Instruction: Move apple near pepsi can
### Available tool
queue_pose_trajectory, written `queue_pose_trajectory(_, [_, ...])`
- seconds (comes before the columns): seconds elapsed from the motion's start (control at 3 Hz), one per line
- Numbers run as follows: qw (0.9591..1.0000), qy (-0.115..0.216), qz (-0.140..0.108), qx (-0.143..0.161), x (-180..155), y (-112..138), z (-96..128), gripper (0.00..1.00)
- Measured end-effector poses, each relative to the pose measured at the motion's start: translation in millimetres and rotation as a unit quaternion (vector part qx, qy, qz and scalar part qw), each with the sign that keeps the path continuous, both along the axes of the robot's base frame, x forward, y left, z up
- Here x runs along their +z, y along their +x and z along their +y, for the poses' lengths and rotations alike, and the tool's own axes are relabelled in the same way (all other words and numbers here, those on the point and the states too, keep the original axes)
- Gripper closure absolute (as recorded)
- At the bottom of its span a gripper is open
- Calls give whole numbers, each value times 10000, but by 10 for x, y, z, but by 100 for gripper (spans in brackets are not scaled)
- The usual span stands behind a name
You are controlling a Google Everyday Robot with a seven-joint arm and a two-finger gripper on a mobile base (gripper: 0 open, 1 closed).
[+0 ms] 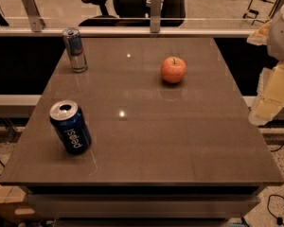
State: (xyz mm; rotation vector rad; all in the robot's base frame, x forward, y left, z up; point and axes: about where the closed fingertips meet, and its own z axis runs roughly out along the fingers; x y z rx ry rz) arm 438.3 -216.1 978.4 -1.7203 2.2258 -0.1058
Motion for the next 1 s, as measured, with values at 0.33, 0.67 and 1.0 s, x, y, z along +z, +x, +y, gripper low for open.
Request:
queue_pose_trajectory(0.33, [10000,-2,-12,1,6,2,1,0])
queue_pose_trajectory(0.67, [9999,-92,-127,10,105,72,-57,0])
queue_pose_trajectory(1.0, [9995,-208,-251,62,231,215,-144,0])
